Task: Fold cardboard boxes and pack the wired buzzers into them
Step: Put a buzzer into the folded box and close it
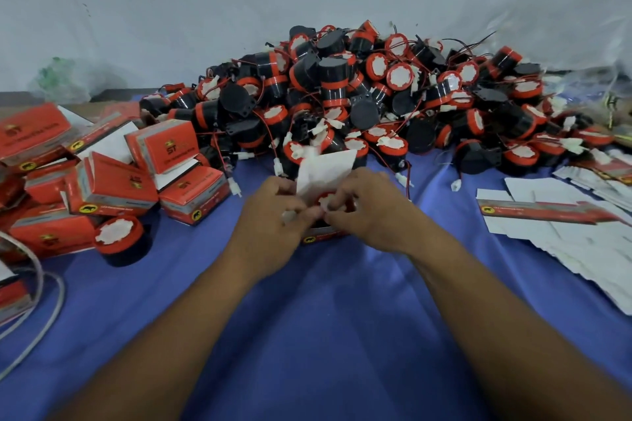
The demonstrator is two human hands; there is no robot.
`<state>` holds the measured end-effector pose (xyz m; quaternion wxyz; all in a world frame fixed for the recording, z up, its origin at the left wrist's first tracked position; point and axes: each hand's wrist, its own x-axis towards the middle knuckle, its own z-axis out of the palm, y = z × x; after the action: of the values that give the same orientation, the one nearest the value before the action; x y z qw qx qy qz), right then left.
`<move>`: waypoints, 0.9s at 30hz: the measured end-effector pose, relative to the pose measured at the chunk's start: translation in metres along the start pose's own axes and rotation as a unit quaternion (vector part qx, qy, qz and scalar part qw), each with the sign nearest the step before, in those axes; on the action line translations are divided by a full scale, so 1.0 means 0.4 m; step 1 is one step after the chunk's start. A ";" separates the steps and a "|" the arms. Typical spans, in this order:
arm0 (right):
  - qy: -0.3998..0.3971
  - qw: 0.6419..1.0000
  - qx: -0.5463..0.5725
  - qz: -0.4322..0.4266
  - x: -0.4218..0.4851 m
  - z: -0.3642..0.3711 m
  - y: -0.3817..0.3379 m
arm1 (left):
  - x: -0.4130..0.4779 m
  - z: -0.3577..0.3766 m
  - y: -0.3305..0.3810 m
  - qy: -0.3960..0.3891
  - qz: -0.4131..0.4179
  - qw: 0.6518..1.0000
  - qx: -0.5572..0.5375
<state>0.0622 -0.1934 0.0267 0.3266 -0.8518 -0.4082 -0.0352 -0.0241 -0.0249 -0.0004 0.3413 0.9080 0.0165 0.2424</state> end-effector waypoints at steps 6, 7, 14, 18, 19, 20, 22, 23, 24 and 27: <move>0.009 0.999 0.002 -0.038 -0.009 -0.004 -0.018 | 0.030 -0.017 0.024 -0.093 -0.009 0.994 0.054; 0.031 0.999 0.017 -0.037 -0.010 0.003 -0.026 | 0.028 -0.020 0.028 -0.107 0.020 0.992 0.066; 0.081 0.989 0.124 -0.024 -0.010 0.027 -0.047 | 0.014 -0.012 0.017 -0.127 0.048 0.987 0.087; 0.053 0.994 0.100 -0.007 -0.013 0.034 -0.031 | -0.008 0.000 0.013 -0.051 -0.132 0.970 -0.196; 0.056 0.994 0.091 -0.007 -0.013 0.035 -0.029 | -0.014 0.004 0.010 -0.030 -0.162 0.957 -0.239; 0.059 0.995 0.076 -0.013 -0.011 0.036 -0.029 | -0.017 0.009 0.007 -0.016 -0.179 0.946 -0.268; 0.045 0.998 0.043 -0.031 -0.008 0.035 -0.033 | -0.015 0.017 0.005 0.010 -0.188 0.939 -0.287; 0.027 0.998 0.031 -0.043 -0.008 0.035 -0.037 | -0.014 0.022 0.005 0.028 -0.194 0.940 -0.281; 0.006 0.998 0.023 -0.061 -0.010 0.036 -0.041 | -0.011 0.027 0.003 0.048 -0.205 0.937 -0.279; -0.044 0.994 0.024 -0.100 -0.022 0.037 -0.055 | -0.002 0.037 0.003 0.085 -0.257 0.910 -0.315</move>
<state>0.0376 -0.1809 0.0237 0.3237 -0.7990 -0.5064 -0.0201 -0.0183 -0.0352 -0.0096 0.6575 0.6936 0.2005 0.2153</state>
